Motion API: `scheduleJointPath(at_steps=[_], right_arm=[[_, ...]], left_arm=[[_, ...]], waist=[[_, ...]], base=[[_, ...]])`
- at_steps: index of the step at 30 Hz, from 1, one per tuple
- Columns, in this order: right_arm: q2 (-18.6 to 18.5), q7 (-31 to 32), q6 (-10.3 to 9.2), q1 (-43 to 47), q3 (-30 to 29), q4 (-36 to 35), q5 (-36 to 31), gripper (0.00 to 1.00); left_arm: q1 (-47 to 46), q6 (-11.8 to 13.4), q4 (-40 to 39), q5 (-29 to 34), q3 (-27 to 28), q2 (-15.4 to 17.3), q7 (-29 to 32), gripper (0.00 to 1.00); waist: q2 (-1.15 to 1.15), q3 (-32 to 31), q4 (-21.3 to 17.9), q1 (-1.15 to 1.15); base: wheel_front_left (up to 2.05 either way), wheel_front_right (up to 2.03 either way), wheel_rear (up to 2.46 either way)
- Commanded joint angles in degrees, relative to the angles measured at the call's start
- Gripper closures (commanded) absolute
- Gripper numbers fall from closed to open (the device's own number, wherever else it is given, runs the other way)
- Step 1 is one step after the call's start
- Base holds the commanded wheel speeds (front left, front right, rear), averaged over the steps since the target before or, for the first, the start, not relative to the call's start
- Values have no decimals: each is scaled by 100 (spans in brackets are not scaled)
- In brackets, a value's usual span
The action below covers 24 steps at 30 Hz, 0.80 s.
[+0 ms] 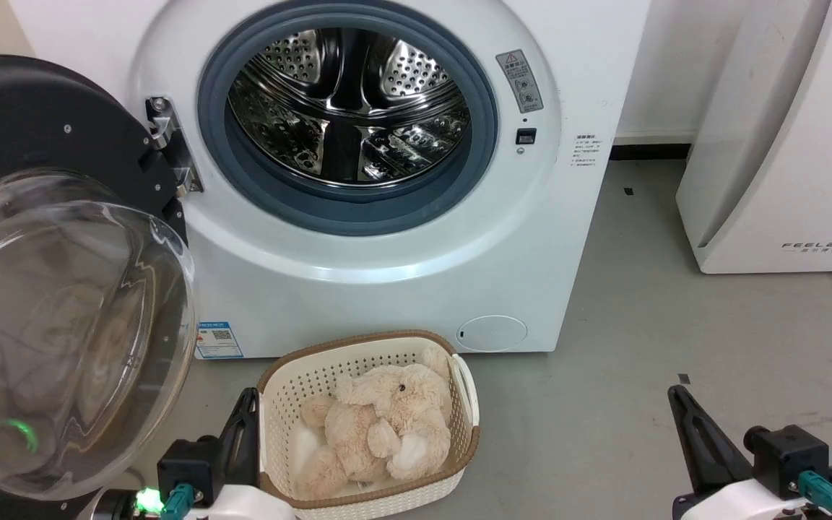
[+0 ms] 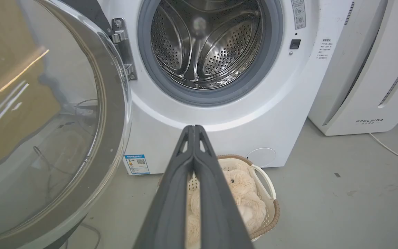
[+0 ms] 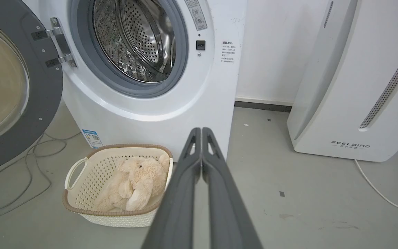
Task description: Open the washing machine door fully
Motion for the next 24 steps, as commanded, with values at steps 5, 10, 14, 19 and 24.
scheduleJointPath(at_steps=[5,10,14,19,24], right_arm=[[8,54,-3,-111,24,-27,-70,100],[9,66,-3,-138,31,-30,-88,100],[9,76,-3,-159,36,-32,-102,100],[10,88,-3,-185,43,-34,-120,100],[10,100,-4,-211,50,-37,-138,100]], left_arm=[[-105,-65,-79,90,78,-49,67,100],[-118,-99,-114,133,126,-71,119,100],[-129,-126,-142,167,164,-88,161,100],[-142,-159,-177,209,212,-110,214,100],[-156,-193,-212,252,260,-132,266,100]], waist=[[0,9,2,-1],[0,18,4,-1],[0,25,5,-1],[0,33,7,-1],[0,42,9,-1]], base=[[0,0,0],[0,0,0],[0,0,0],[0,0,0],[0,0,0]])
